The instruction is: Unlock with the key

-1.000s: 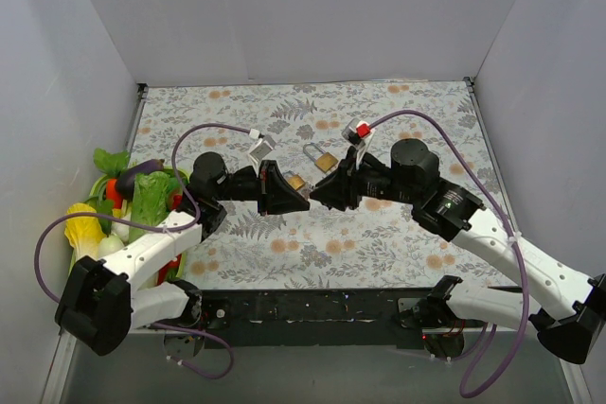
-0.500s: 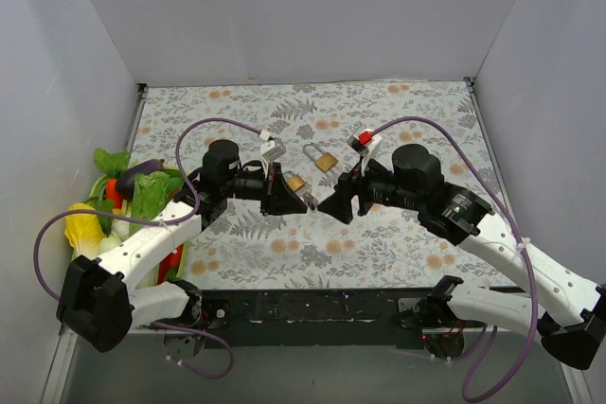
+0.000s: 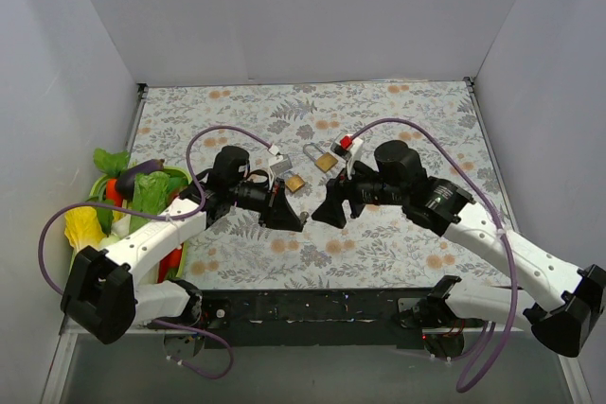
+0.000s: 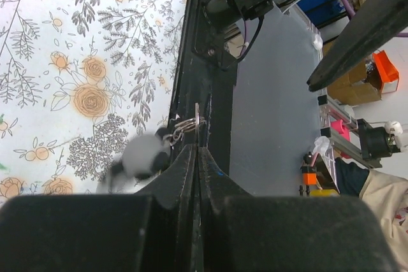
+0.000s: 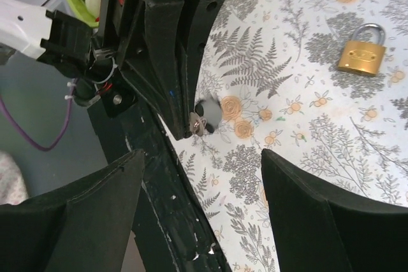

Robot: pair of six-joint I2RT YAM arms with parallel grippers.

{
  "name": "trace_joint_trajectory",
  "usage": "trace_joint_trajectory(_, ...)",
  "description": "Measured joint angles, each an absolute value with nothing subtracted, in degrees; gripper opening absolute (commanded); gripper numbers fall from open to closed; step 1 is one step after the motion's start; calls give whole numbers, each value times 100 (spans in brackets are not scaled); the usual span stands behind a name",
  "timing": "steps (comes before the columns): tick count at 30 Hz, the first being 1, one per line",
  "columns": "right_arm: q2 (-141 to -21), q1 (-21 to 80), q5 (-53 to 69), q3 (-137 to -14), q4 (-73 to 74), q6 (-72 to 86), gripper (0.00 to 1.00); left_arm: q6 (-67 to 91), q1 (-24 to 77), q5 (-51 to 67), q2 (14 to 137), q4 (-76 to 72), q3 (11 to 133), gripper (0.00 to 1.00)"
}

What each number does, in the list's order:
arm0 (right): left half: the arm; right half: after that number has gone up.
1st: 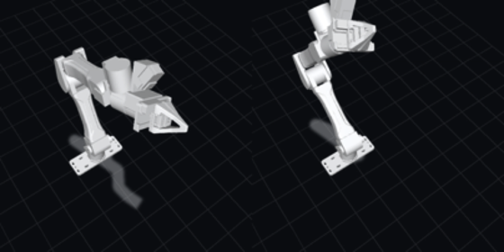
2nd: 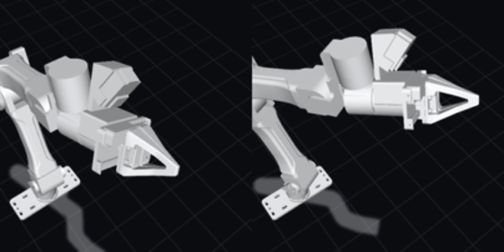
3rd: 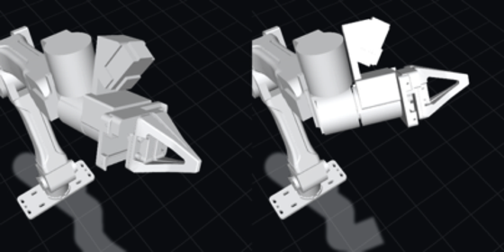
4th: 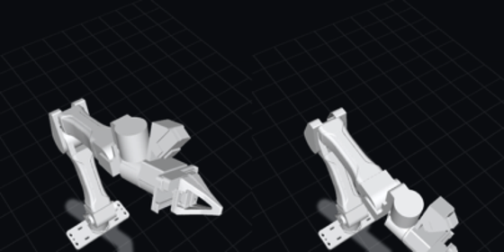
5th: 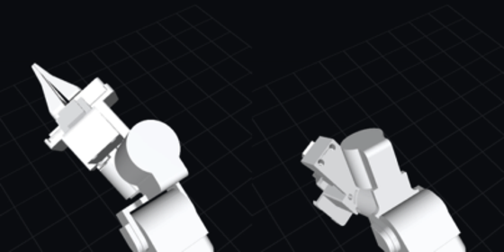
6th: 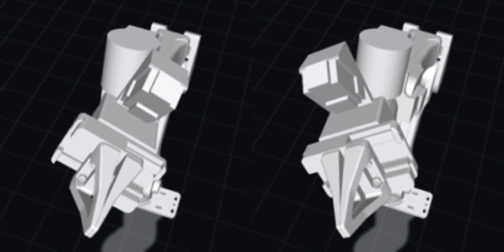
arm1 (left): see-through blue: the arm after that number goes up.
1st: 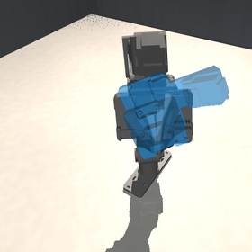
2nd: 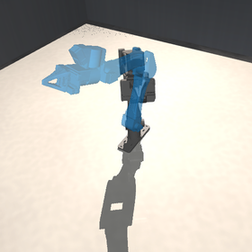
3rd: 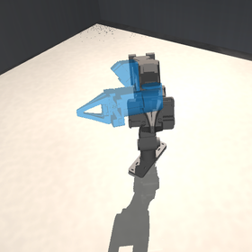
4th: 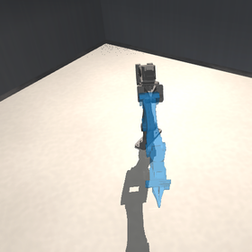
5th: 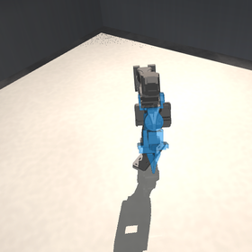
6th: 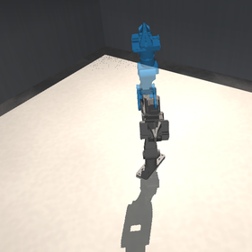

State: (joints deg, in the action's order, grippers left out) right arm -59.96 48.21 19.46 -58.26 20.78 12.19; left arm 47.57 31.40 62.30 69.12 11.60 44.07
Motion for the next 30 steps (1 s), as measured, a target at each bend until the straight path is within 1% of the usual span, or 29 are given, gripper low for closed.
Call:
trace_joint_trajectory(4,-6198,4812,2386,-5819,1951,1175,73,4641,3164,6252,6914,1361,4416,0)
trace_joint_trajectory(9,-6514,4812,2939,-5651,1535,1175,71,4536,3253,6300,6917,1509,4445,0)
trace_joint_trajectory(15,-6884,4812,3262,-5513,1376,1155,70,4464,3319,6357,6917,1625,4462,0)
trace_joint_trajectory(23,-6925,4812,3763,-5164,766,1208,68,4429,3352,6431,6917,1640,4462,0)
trace_joint_trajectory(25,-6963,4812,3822,-5155,687,1208,60,4429,3367,6464,6917,1645,4462,0)
trace_joint_trajectory(26,-6982,4812,3854,-5155,639,1208,55,4429,3376,6477,6917,1647,4462,0)
trace_joint_trajectory(27,-6993,4812,3889,-5151,596,1208,46,4427,3385,6486,6917,1649,4462,0)
trace_joint_trajectory(29,-6997,4812,3948,-5129,521,1203,39,4425,3398,6504,6917,1651,4462,0)
trace_joint_trajectory(30,-6997,4812,3972,-5107,480,1214,32,4418,3398,6512,6917,1651,4462,0)
